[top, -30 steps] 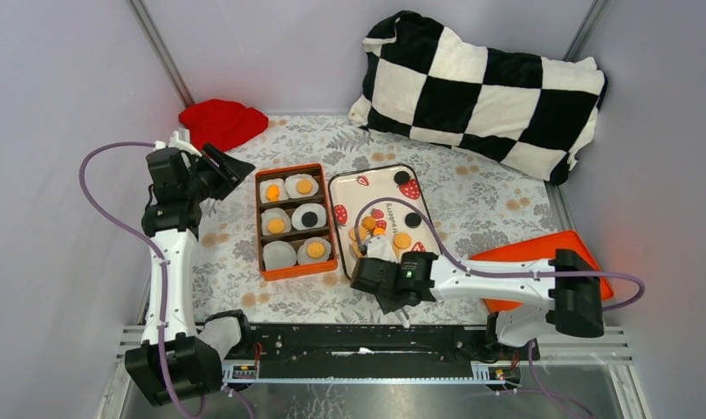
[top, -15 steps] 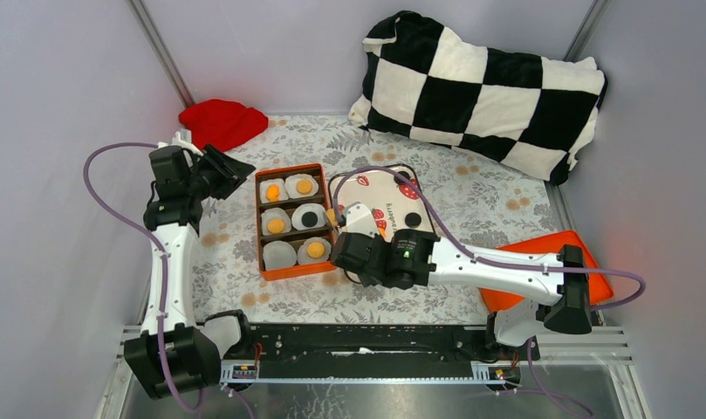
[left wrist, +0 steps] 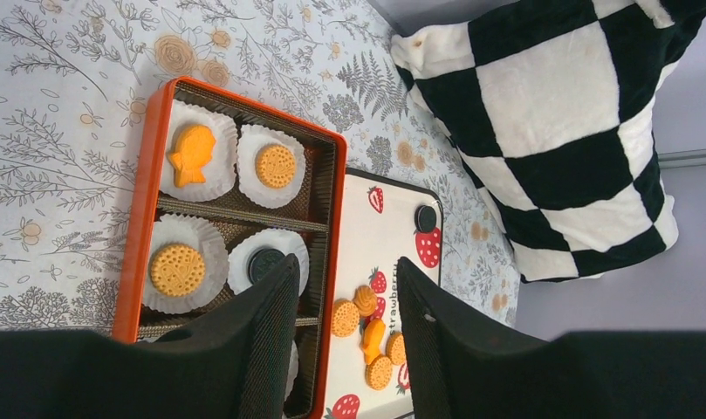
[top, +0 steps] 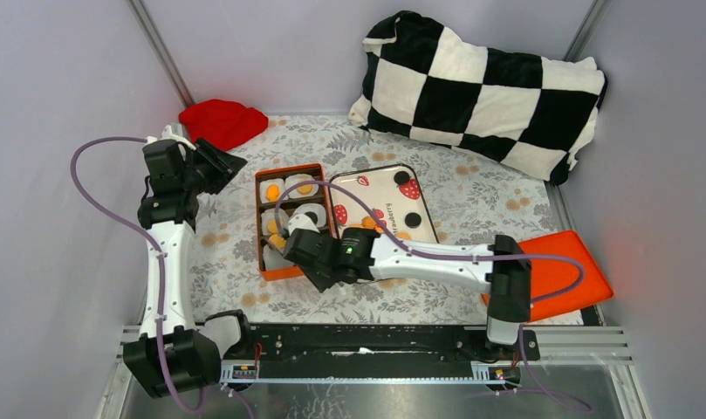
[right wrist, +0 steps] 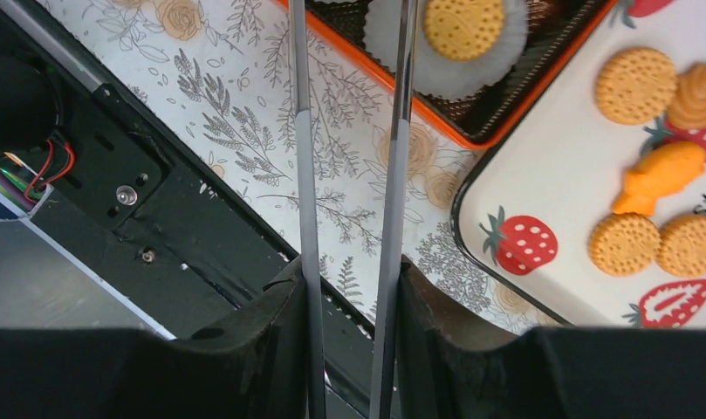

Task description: Pack the cookies

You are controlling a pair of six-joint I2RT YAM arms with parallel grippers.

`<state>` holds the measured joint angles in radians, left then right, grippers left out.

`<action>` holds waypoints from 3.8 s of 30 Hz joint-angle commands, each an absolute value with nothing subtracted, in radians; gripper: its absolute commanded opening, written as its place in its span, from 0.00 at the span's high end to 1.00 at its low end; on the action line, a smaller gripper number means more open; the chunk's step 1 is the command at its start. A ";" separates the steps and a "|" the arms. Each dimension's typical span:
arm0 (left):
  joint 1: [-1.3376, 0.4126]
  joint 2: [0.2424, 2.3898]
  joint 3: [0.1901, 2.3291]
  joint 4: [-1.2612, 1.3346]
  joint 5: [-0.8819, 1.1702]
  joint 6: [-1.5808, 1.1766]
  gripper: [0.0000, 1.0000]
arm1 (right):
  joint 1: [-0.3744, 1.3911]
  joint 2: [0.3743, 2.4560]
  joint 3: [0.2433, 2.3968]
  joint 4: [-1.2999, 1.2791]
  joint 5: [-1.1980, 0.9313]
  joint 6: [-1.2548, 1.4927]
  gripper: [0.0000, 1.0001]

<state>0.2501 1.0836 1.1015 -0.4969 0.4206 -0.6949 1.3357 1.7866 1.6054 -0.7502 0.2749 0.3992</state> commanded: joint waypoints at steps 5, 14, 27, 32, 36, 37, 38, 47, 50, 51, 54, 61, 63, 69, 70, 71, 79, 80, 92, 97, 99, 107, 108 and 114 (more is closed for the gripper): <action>0.261 1.083 1.101 -0.514 0.420 -0.666 0.50 | 1.344 1.846 1.687 -0.699 0.211 0.323 0.89; 0.261 1.074 1.099 -0.512 0.431 -0.640 0.47 | 1.344 1.851 1.704 -0.703 0.235 0.322 0.46; 0.261 1.062 1.087 -0.479 0.457 -0.654 0.46 | 1.336 1.646 1.634 -0.779 0.614 0.387 0.86; 0.258 1.072 1.058 -0.435 0.475 -0.683 0.51 | 1.187 1.554 1.508 -0.888 0.693 0.526 0.85; 0.253 1.097 1.051 -0.431 0.479 -0.683 0.67 | 0.974 1.472 1.348 -0.893 0.705 0.560 0.84; 0.251 1.100 1.050 -0.432 0.479 -0.682 0.73 | 0.909 1.457 1.315 -0.881 0.691 0.552 0.84; 0.249 1.104 1.049 -0.433 0.478 -0.681 0.79 | 0.831 1.444 1.287 -0.866 0.677 0.544 0.84; 0.234 1.128 1.049 -0.422 0.471 -0.681 0.90 | 0.506 1.562 1.169 -0.687 0.484 0.422 0.84; 0.234 1.132 1.040 -0.415 0.468 -0.681 0.90 | 0.447 1.629 1.155 -0.625 0.412 0.403 0.84; 0.234 1.134 1.035 -0.412 0.466 -0.682 0.90 | 0.428 1.656 1.157 -0.616 0.387 0.399 0.84; 0.231 1.143 1.023 -0.396 0.467 -0.689 0.90 | 0.376 1.737 1.159 -0.599 0.338 0.398 0.83; 0.219 1.159 1.005 -0.366 0.463 -0.692 0.89 | 0.282 1.850 1.176 -0.611 0.323 0.406 0.53; 0.214 1.164 1.003 -0.363 0.464 -0.690 0.89 | 0.274 1.884 1.209 -0.644 0.323 0.395 0.43; 0.201 1.163 0.990 -0.351 0.460 -0.681 0.86 | 0.274 1.811 1.176 -0.610 0.317 0.403 0.35; 0.198 1.165 0.991 -0.349 0.459 -0.681 0.86 | 0.276 1.781 1.170 -0.610 0.320 0.402 0.34; 0.197 1.167 0.991 -0.348 0.458 -0.681 0.86 | 0.275 1.745 1.164 -0.616 0.323 0.402 0.34; 0.132 1.177 1.002 -0.332 0.431 -0.696 0.85 | 0.276 1.493 1.022 -0.766 0.268 0.432 0.34; 0.121 1.180 1.004 -0.331 0.428 -0.698 0.85 | 0.276 1.456 0.988 -0.776 0.243 0.445 0.35; 0.006 1.187 1.005 -0.292 0.437 -0.748 0.85 | 0.311 1.364 0.861 -0.907 0.274 0.586 0.43; 0.004 1.191 0.970 -0.269 0.460 -0.757 0.85 | 0.310 1.509 0.857 -0.858 0.282 0.591 0.44; -0.006 1.195 0.968 -0.270 0.470 -0.755 0.85 | 0.307 1.564 0.847 -0.812 0.264 0.586 0.46; -0.019 1.199 1.002 -0.306 0.449 -0.717 0.85 | 0.305 1.652 0.806 -0.648 0.201 0.576 0.57; -0.018 1.199 1.004 -0.305 0.447 -0.716 0.85 | 0.305 1.652 0.809 -0.644 0.197 0.572 0.58; -0.028 1.216 1.005 -0.301 0.434 -0.724 0.85 | 0.305 1.638 0.813 -0.598 0.168 0.555 0.70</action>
